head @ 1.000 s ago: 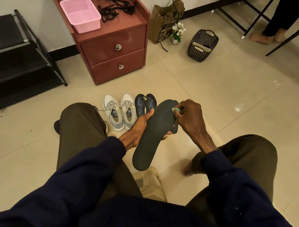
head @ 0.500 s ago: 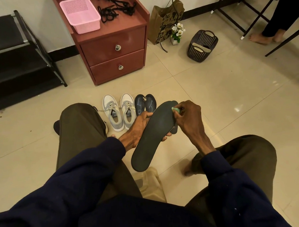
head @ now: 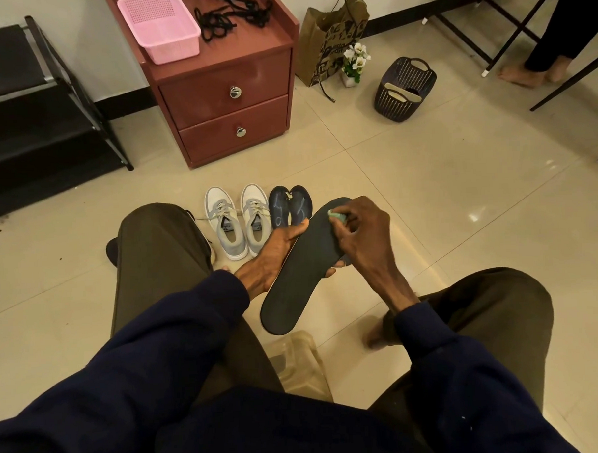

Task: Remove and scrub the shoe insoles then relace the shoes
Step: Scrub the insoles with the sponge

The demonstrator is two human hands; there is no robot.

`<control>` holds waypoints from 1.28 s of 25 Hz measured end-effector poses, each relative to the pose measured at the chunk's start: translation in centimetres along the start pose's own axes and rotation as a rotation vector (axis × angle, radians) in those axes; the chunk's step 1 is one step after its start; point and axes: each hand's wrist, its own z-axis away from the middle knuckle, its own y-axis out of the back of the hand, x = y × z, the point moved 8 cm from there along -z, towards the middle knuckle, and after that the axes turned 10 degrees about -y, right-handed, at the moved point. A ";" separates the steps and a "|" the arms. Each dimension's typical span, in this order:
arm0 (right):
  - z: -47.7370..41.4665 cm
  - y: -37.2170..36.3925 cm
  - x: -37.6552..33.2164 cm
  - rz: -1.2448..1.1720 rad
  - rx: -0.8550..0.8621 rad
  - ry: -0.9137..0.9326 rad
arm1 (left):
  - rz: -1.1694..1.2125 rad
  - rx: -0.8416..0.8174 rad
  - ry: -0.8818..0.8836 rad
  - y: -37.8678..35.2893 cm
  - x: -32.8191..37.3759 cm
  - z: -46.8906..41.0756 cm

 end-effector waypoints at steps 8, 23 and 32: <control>-1.6 2.6 1.6 0.037 0.071 -0.049 | 0.042 -0.027 -0.009 0.1 0.2 -0.2; -0.7 1.1 1.4 0.063 0.006 -0.004 | 0.047 0.023 -0.015 0.3 0.1 -0.2; -1.3 3.1 2.2 -0.003 0.185 -0.095 | -0.059 0.051 -0.024 0.6 0.1 0.1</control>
